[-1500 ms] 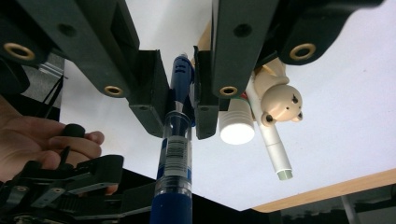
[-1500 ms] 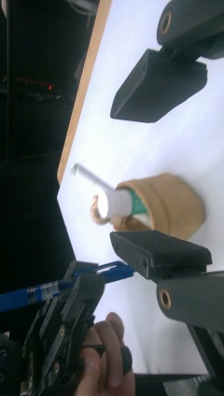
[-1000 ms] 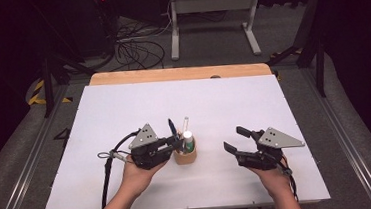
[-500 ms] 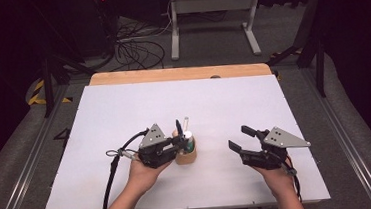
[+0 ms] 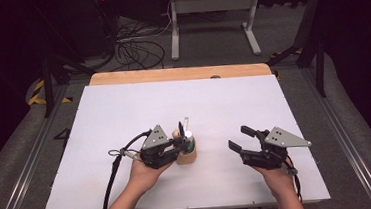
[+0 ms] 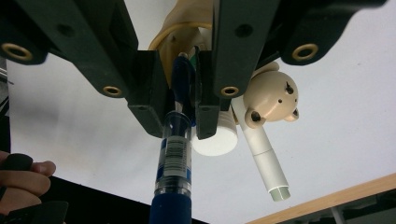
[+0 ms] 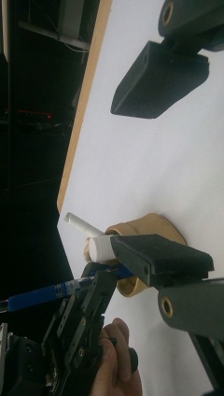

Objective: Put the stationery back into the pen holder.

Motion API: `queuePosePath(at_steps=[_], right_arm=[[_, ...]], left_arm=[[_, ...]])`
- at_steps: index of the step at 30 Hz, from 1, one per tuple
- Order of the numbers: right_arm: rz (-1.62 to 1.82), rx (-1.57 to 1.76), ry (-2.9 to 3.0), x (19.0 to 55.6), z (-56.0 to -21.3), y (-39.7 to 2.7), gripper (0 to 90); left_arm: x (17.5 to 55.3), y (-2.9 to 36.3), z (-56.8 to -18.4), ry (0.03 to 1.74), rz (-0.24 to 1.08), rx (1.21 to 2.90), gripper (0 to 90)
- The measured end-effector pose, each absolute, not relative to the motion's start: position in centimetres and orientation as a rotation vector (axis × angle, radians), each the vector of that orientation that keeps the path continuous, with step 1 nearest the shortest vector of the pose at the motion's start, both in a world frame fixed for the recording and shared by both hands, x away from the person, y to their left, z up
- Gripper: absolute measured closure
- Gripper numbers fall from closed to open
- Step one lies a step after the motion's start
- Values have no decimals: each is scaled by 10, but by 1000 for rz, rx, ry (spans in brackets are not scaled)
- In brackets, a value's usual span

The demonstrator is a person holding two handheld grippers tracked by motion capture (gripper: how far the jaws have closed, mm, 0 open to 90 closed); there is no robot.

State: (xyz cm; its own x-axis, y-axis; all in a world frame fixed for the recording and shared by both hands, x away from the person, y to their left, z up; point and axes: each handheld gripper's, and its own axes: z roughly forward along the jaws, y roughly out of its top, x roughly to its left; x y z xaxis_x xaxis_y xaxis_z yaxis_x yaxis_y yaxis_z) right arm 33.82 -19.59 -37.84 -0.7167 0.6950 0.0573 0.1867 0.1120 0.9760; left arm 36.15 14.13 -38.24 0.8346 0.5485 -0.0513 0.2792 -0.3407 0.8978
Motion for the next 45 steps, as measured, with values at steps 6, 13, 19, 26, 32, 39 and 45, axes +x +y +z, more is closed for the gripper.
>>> queuePosePath(at_steps=[6, 13, 19, 26, 32, 39, 45], right_arm=[[1640, 854, 1985, 339, -379, -196, 317], [1643, 852, 1987, 338, -379, -195, 317], [1643, 851, 1987, 338, -379, -195, 317], [1642, 849, 1990, 339, -379, -195, 317], [1646, 851, 1992, 339, -379, -194, 317], [1646, 864, 1989, 338, -381, -197, 317], [1644, 872, 1979, 340, -381, -199, 317]], left_arm=[[362, 141, -383, 616, 319, 1946, 753], [362, 141, -383, 622, 312, 1941, 747], [363, 142, -383, 623, 311, 1948, 745], [365, 143, -382, 630, 281, 1946, 740], [365, 145, -379, 646, 307, 1913, 667], [366, 146, -378, 653, 288, 1877, 535], [364, 146, -374, 646, 289, 1849, 446]])
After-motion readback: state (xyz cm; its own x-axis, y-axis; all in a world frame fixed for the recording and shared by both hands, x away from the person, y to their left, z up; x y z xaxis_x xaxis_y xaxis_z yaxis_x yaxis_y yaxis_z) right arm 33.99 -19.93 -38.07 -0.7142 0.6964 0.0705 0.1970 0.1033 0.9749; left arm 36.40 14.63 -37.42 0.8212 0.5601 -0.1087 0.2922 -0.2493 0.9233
